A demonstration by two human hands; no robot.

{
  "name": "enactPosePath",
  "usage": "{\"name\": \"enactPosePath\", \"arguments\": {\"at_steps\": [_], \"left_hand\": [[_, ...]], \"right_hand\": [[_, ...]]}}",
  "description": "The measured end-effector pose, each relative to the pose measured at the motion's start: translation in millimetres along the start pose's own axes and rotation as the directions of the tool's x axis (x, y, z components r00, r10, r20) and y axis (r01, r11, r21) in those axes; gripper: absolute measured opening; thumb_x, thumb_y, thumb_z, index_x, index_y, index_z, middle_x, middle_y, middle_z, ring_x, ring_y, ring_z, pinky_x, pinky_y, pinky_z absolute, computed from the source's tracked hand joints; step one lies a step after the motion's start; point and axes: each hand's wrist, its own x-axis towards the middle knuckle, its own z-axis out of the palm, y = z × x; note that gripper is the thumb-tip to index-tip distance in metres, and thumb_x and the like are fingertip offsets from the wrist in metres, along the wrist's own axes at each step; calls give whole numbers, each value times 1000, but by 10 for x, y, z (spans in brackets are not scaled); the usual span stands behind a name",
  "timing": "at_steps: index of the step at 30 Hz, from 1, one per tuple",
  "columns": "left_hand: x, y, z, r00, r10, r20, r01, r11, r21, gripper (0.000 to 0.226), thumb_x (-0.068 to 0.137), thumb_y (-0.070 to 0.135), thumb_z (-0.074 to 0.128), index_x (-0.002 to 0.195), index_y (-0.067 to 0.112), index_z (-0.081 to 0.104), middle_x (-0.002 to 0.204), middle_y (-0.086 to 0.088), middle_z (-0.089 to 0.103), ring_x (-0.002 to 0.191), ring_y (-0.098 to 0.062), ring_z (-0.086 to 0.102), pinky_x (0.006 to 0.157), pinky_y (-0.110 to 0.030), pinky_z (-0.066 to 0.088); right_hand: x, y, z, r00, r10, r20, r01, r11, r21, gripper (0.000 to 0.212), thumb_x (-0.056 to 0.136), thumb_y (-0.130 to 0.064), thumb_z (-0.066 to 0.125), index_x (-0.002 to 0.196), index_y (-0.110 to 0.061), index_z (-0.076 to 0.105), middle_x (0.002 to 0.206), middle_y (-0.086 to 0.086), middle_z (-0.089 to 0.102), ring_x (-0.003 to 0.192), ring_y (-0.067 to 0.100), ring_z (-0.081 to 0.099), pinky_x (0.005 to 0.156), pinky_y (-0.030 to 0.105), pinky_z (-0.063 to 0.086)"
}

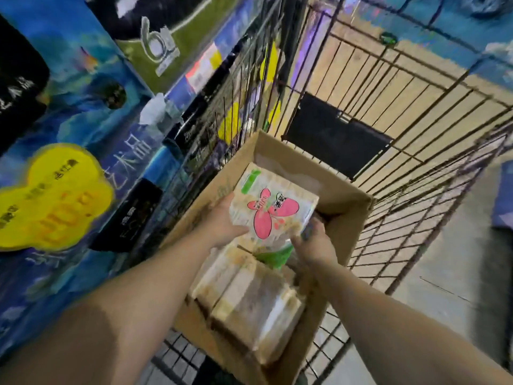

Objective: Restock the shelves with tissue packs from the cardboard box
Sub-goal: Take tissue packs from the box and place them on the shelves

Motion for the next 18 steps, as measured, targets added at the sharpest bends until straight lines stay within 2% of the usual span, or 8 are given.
{"name": "enactPosePath", "arguments": {"at_steps": [2, 4, 7, 8, 9, 11, 15, 18], "left_hand": [[212, -19, 91, 999, -40, 12, 41, 997, -65, 100, 81, 30, 76, 154, 21, 9, 155, -7, 28, 138, -27, 34, 106, -32, 34], [417, -60, 191, 997, -72, 19, 74, 989, -126, 103, 79, 28, 78, 154, 19, 8, 153, -7, 34, 134, -27, 41, 102, -31, 41], [551, -73, 273, 988, -157, 2, 154, 969, -195, 98, 78, 29, 79, 153, 20, 17, 150, -7, 38, 126, -26, 48, 72, -21, 49], [571, -66, 286, 984, -176, -12, 171, 969, -178, 99, 76, 34, 79, 152, 20, 18, 151, -9, 36, 128, -27, 46, 77, -24, 51], [586, -63, 296, 981, -191, -20, 188, 975, -116, 102, 74, 40, 79, 153, 20, 16, 153, -11, 32, 132, -30, 42, 90, -33, 50], [591, -62, 315, 976, -218, -20, 218, 976, 9, 106, 73, 48, 77, 153, 18, 14, 153, -13, 26, 135, -33, 36, 107, -42, 39], [573, -19, 364, 977, -209, -44, 210, 978, 5, 76, 72, 46, 77, 135, 22, 42, 135, -10, 35, 120, -31, 42, 101, -38, 41], [558, -17, 398, 978, -208, -5, 207, 974, -95, 89, 71, 37, 81, 143, 27, 30, 140, -7, 31, 125, -29, 39, 103, -41, 40]], "right_hand": [[202, 73, 100, 998, 60, 27, -61, 997, 44, 54, 89, -31, 61, 136, -18, 38, 123, 9, 59, 111, 31, 57, 77, 26, 34], [354, 133, 195, 994, 88, 72, -91, 995, 29, 46, 89, -31, 63, 126, -14, 42, 118, 10, 58, 105, 30, 57, 79, 29, 36], [488, 175, 279, 985, 111, 130, -117, 992, 37, 53, 89, -31, 64, 133, -13, 41, 126, 9, 59, 115, 29, 56, 86, 30, 40], [509, 178, 288, 981, 118, 152, -127, 991, 49, 56, 89, -31, 66, 135, -13, 40, 126, 8, 58, 113, 28, 57, 85, 30, 41], [532, 191, 299, 976, 130, 173, -144, 987, 69, 59, 87, -33, 68, 135, -12, 39, 123, 7, 58, 107, 26, 57, 82, 29, 41], [565, 218, 306, 970, 144, 195, -169, 978, 120, 67, 83, -36, 73, 135, -13, 38, 120, 3, 58, 102, 23, 56, 81, 27, 40], [595, 296, 296, 967, 168, 190, -212, 947, 242, 75, 80, -32, 77, 139, -18, 34, 125, -2, 57, 109, 20, 55, 87, 27, 42], [572, 322, 299, 963, 172, 209, -233, 919, 318, 79, 78, -30, 79, 141, -20, 32, 124, -3, 57, 102, 18, 54, 92, 35, 48]]}}
